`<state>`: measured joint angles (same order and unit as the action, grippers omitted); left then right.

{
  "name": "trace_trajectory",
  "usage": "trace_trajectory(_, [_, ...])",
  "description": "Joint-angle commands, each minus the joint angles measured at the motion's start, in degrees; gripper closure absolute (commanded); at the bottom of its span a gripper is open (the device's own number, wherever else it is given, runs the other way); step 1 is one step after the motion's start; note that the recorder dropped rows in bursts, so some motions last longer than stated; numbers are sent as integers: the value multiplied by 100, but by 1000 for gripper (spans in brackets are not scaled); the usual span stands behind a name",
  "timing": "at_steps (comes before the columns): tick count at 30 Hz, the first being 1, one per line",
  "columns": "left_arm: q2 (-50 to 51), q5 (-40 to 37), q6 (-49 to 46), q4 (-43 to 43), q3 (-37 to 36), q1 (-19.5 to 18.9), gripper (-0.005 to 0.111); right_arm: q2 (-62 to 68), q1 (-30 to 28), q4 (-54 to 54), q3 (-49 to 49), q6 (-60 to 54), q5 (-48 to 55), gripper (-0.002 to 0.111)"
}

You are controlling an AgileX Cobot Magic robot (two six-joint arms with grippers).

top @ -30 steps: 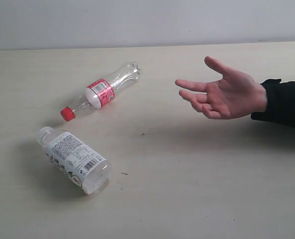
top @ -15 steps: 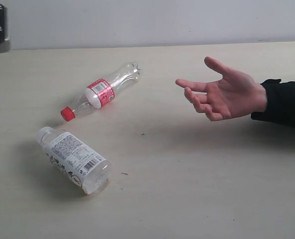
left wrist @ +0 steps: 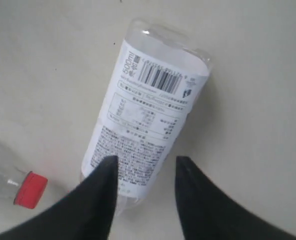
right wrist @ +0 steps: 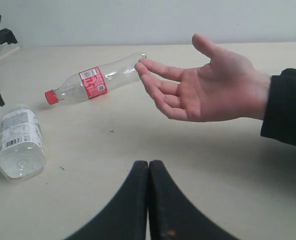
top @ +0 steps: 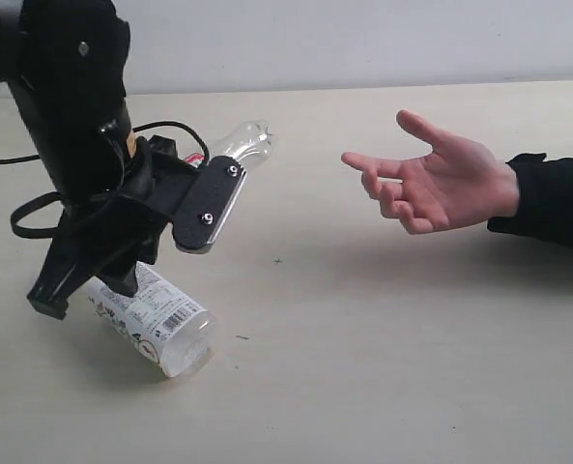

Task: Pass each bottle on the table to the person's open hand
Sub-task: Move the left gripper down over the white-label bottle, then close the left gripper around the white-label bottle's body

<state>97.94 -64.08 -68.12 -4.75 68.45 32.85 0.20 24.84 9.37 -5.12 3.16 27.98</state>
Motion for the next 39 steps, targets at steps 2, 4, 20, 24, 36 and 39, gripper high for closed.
trace_trajectory(2, [327,233,259,-207,-23,40,42,-20,-2,17,26,-5,-73,108])
trace_trajectory(4, [363,242,259,-412,-23,40,40,-20,-2,17,26,-5,-73,108])
trace_trajectory(20, [541,964,233,-1227,-392,54,40,-20,-2,17,26,-5,-73,108])
trace_trajectory(24, [541,976,233,-1204,-392,54,40,-20,-2,17,26,-5,-73,108])
trace_trajectory(36, [736,926,233,-1121,-395,145,40,-20,-2,17,26,-5,-73,108])
trace_trajectory(39, [739,913,233,-1069,-395,170,40,-20,-2,17,26,-5,-73,108])
